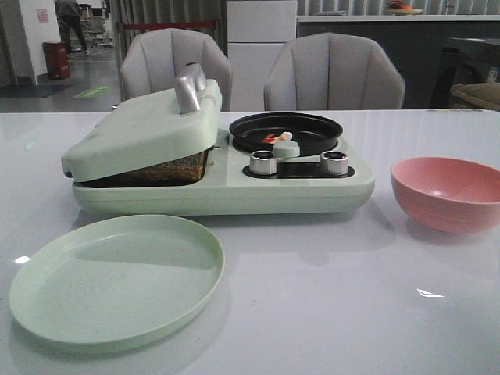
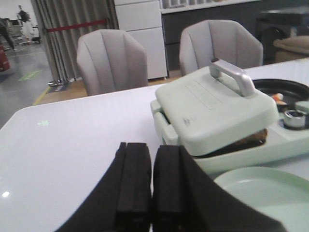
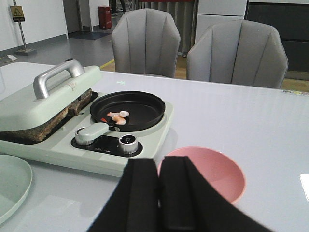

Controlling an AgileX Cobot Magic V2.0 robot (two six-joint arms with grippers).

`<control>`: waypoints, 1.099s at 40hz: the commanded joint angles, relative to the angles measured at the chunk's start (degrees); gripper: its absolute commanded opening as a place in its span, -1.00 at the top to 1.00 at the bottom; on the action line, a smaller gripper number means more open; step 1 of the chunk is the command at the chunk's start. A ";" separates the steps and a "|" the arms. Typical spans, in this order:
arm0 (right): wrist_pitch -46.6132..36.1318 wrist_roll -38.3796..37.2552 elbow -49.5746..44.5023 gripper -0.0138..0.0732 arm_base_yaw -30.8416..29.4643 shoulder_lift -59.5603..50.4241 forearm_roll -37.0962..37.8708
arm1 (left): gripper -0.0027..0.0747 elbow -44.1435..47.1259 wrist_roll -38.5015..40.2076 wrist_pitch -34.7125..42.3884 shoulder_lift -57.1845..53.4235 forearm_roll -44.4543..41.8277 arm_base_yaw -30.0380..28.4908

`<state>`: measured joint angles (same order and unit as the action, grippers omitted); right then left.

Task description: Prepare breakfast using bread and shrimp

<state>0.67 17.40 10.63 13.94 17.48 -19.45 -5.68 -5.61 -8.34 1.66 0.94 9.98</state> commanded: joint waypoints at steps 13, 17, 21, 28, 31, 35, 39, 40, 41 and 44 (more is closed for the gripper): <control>-4.53 0.64 1.53 0.36 0.03 0.29 -0.14 | 0.64 6.15 11.60 14.38 -2.26 -4.10 -10.94; -4.46 0.64 1.53 0.36 0.03 0.29 -0.14 | 0.64 6.25 11.82 14.38 -3.11 -4.21 -11.47; -4.40 0.64 1.53 0.36 0.03 0.29 -0.14 | 0.64 6.25 11.82 13.02 -3.11 -4.35 -11.36; -4.27 0.64 1.53 0.36 0.03 0.29 -0.14 | 0.64 6.25 11.82 10.10 -3.11 -4.56 -10.33; -4.27 0.64 1.53 0.36 0.03 0.29 -0.14 | 0.64 6.25 11.82 10.38 -3.11 -4.56 -9.24; -4.27 0.64 1.53 0.36 0.03 0.29 -0.14 | 0.64 6.25 11.82 10.38 -3.11 -4.56 -8.69; -4.27 0.64 1.53 0.36 0.03 0.29 -0.14 | 0.64 6.25 11.82 10.38 -3.11 -4.56 -8.69; -4.27 0.64 1.53 0.36 0.03 0.29 -0.14 | 0.64 6.25 11.82 10.38 -3.11 -4.56 -8.69; -4.27 0.64 1.53 0.36 0.03 0.29 -0.14 | 0.64 6.25 11.82 10.38 -3.11 -4.56 -8.69; -4.27 0.64 1.53 0.36 0.03 0.29 -0.14 | 0.64 6.25 11.82 10.38 -3.01 -4.56 -8.69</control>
<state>0.67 17.40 10.50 13.94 17.48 -19.49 0.20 5.69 -2.11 -0.24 -3.62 0.85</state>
